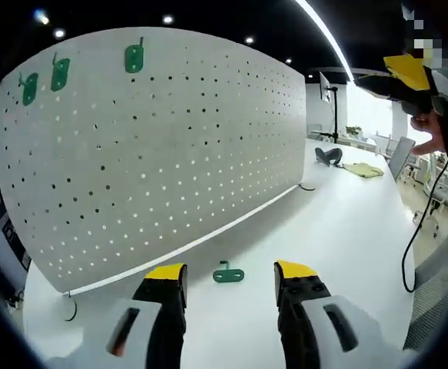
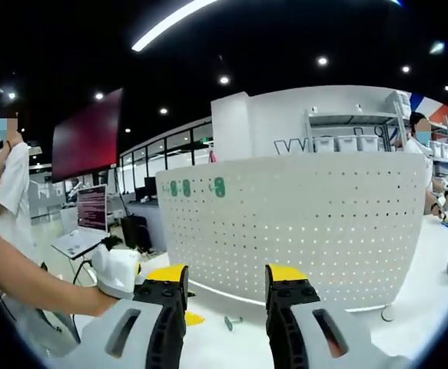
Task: Insert the hook assembly into the mounting plate slot until the hook locks in place.
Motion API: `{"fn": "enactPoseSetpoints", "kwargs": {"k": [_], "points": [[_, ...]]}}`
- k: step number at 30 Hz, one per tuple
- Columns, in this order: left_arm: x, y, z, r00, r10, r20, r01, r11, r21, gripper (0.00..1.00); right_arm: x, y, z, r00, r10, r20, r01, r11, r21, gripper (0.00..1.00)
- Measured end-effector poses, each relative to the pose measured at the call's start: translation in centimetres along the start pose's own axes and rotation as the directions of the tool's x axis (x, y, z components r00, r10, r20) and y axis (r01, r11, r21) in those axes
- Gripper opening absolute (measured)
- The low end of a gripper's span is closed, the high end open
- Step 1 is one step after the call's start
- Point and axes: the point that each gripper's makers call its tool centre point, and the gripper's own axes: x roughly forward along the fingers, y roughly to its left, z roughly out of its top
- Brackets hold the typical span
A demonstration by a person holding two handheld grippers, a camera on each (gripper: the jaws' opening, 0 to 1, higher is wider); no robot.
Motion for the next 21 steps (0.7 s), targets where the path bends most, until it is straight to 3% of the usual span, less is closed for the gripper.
{"fn": "enactPoseSetpoints", "kwargs": {"k": [9, 21], "points": [[2.9, -0.6, -2.0, 0.999, -0.001, -0.037, 0.0, 0.999, -0.036, 0.47, 0.6, -1.0, -0.8, 1.0, -0.006, -0.02, 0.006, 1.0, 0.009, 0.41], [6.6, 0.2, -4.7, 0.996, 0.037, -0.086, -0.044, 0.996, -0.082, 0.47, 2.0, -2.1, -1.9, 0.999, -0.002, -0.045, 0.003, 1.0, 0.019, 0.41]]}}
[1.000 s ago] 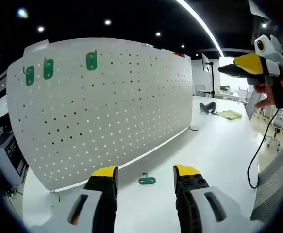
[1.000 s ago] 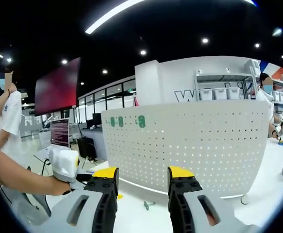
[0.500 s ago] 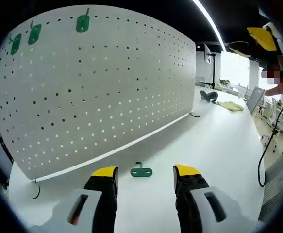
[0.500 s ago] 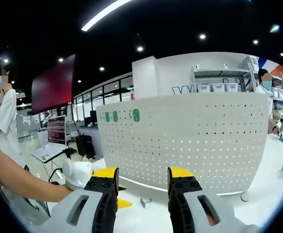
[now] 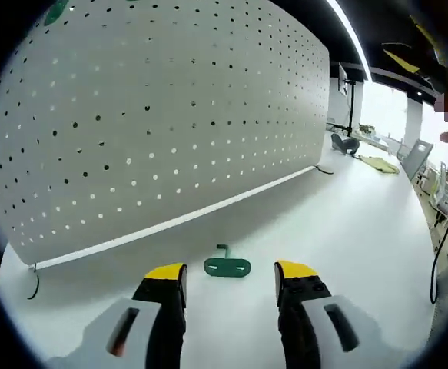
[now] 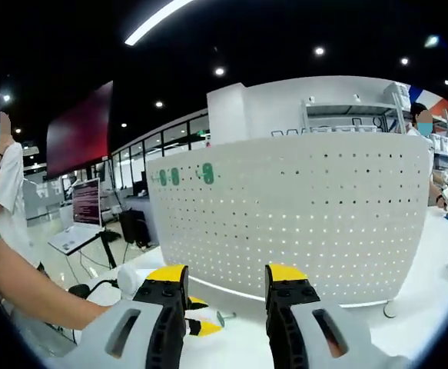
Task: Insert the hook assembly into the mounting plate slot until the hook locks in place.
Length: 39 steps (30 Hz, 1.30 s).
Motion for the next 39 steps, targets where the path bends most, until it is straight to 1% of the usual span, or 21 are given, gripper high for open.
{"fn": "enactPoseSetpoints", "kwargs": {"k": [6, 11, 13, 20, 27, 31, 38, 39], "points": [[1.1, 0.5, -0.5, 1.0, 0.018, 0.004, -0.018, 1.0, -0.021, 0.47, 0.7, -0.4, -0.6, 1.0, 0.005, -0.015, -0.005, 1.0, 0.004, 0.41], [1.7, 0.4, -0.9, 0.999, 0.032, 0.007, -0.032, 0.999, -0.035, 0.46, 1.1, -0.9, -0.9, 1.0, 0.004, -0.022, -0.004, 1.0, 0.01, 0.4], [1.8, 0.4, -0.7, 0.999, 0.044, 0.026, -0.044, 0.999, -0.029, 0.45, 1.2, -1.1, -1.0, 1.0, 0.005, -0.024, -0.004, 1.0, 0.012, 0.4], [2.5, 0.0, -1.2, 0.999, 0.039, 0.026, -0.038, 0.998, -0.049, 0.44, 1.6, -1.4, -1.4, 0.999, 0.007, -0.034, -0.006, 1.0, 0.014, 0.4], [2.7, -0.1, -1.0, 0.998, 0.039, 0.043, -0.038, 0.998, -0.04, 0.43, 1.8, -1.5, -1.9, 0.999, 0.009, -0.045, -0.008, 1.0, 0.02, 0.4], [2.8, -0.1, -1.0, 0.998, 0.038, 0.044, -0.036, 0.999, -0.035, 0.4, 1.8, -1.5, -2.1, 0.999, 0.009, -0.05, -0.008, 1.0, 0.022, 0.4], [2.7, -0.1, -1.1, 0.998, 0.033, 0.048, -0.032, 0.999, -0.025, 0.32, 1.9, -1.5, -2.4, 0.998, 0.007, -0.056, -0.005, 1.0, 0.024, 0.4], [2.7, -0.1, -1.1, 0.998, 0.032, 0.049, -0.031, 0.999, -0.026, 0.32, 1.9, -1.5, -2.4, 0.998, 0.007, -0.056, -0.006, 1.0, 0.024, 0.4]]}}
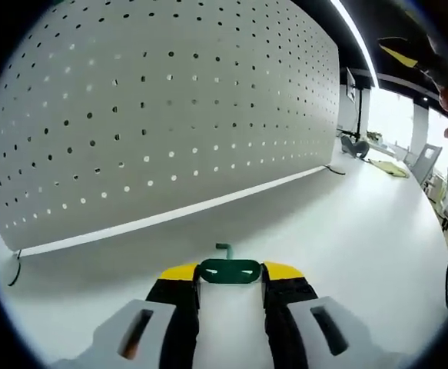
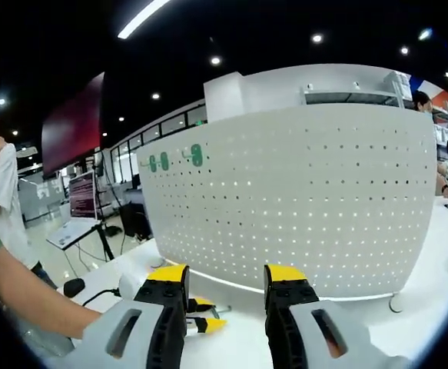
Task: Insert the hook assembly into the mounting plate slot until the hook locks in place.
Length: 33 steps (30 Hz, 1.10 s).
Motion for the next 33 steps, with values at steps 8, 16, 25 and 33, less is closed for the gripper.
{"fn": "enactPoseSetpoints", "kwargs": {"k": [8, 16, 25, 33], "points": [[0.0, 0.1, 0.0, 1.0, 0.001, 0.008, -0.001, 1.0, -0.006, 0.31, 0.2, -0.1, -0.1, 1.0, 0.0, -0.003, 0.0, 1.0, 0.001, 0.4], [-0.4, 0.2, 0.0, 1.0, -0.001, 0.013, 0.001, 1.0, 0.004, 0.31, 0.5, 0.0, -0.3, 1.0, 0.007, -0.007, -0.007, 1.0, 0.002, 0.4], [-1.4, -0.2, 0.7, 0.999, -0.012, 0.031, 0.011, 1.0, 0.028, 0.31, 0.5, 0.2, -0.2, 1.0, 0.016, -0.01, -0.016, 1.0, 0.0, 0.39], [-3.8, -0.7, 3.1, 0.995, -0.024, 0.1, 0.018, 0.998, 0.057, 0.31, 0.4, 0.5, 0.1, 1.0, 0.026, -0.007, -0.026, 1.0, -0.001, 0.39]]}}
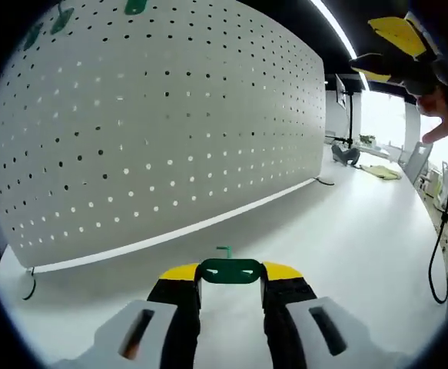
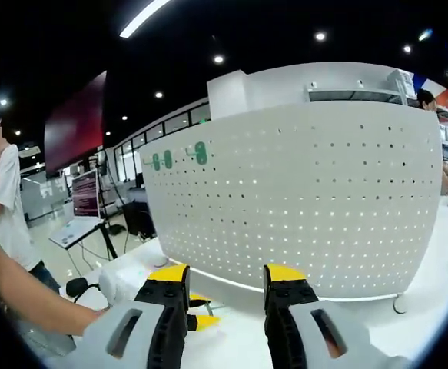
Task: Insert the hook assembly into the mounting plate slot until the hook locks in place.
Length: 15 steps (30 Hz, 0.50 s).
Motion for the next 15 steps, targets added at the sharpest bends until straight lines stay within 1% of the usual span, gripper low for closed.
{"fn": "enactPoseSetpoints", "kwargs": {"k": [3, 4, 6, 11, 15], "points": [[-1.0, -0.2, 1.5, 0.999, -0.006, 0.037, 0.005, 1.0, 0.014, 0.31, -0.1, 0.3, 0.2, 1.0, 0.011, -0.001, -0.011, 1.0, 0.002, 0.39], [-1.5, -0.3, 2.1, 0.999, -0.007, 0.051, 0.006, 1.0, 0.019, 0.31, -0.1, 0.4, 0.4, 1.0, 0.02, 0.001, -0.02, 1.0, 0.021, 0.39], [-2.3, -0.5, 3.2, 0.997, -0.011, 0.082, 0.008, 0.999, 0.031, 0.31, -0.2, 0.5, 0.7, 1.0, 0.024, 0.004, -0.024, 0.999, 0.027, 0.39], [-4.3, -1.0, 5.6, 0.989, -0.022, 0.144, 0.014, 0.998, 0.058, 0.31, -0.4, 1.2, 1.6, 0.999, 0.037, 0.01, -0.037, 0.999, 0.001, 0.39], [-6.5, -1.7, 7.7, 0.98, -0.039, 0.194, 0.022, 0.996, 0.091, 0.31, -0.7, 1.8, 2.7, 0.998, 0.057, 0.017, -0.057, 0.998, -0.015, 0.39]]}}
